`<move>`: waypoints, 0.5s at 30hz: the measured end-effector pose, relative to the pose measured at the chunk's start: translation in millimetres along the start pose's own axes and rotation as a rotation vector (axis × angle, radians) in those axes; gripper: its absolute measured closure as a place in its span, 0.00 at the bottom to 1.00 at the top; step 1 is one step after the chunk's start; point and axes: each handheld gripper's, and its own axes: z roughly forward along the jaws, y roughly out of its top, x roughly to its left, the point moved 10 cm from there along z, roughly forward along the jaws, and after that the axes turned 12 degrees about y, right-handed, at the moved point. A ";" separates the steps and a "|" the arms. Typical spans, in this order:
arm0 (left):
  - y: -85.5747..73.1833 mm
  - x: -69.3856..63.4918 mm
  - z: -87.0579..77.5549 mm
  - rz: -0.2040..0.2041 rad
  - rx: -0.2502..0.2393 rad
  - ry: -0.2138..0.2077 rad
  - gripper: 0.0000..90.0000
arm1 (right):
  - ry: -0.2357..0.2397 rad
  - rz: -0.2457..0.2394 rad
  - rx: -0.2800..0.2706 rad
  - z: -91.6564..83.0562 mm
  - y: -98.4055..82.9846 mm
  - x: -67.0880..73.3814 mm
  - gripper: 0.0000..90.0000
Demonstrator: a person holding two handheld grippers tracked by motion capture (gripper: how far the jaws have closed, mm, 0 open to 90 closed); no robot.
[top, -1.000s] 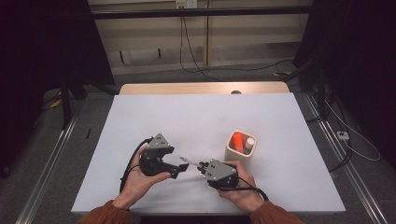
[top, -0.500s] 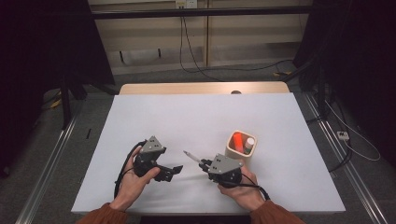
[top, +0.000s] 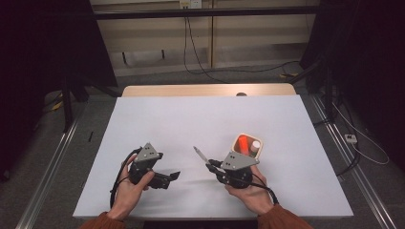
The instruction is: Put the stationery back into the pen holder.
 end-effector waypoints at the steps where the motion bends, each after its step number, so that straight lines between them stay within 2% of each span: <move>1: -1.2 2.0 -0.6 -0.006 -0.008 0.008 0.08 | 0.001 0.002 -0.002 -0.8 0.6 -0.1 0.90; 4: -5.7 8.3 -3.7 -0.010 -0.012 0.034 0.08 | 0.003 0.011 -0.016 -2.9 3.4 -0.7 0.90; 9: -10.8 15.6 -10.5 -0.010 -0.037 0.051 0.08 | 0.010 0.028 -0.037 -7.6 8.8 -2.4 0.90; 15: -23.8 19.1 -16.8 -0.017 -0.031 0.052 0.08 | 0.016 0.043 -0.067 -12.8 16.2 -4.4 0.90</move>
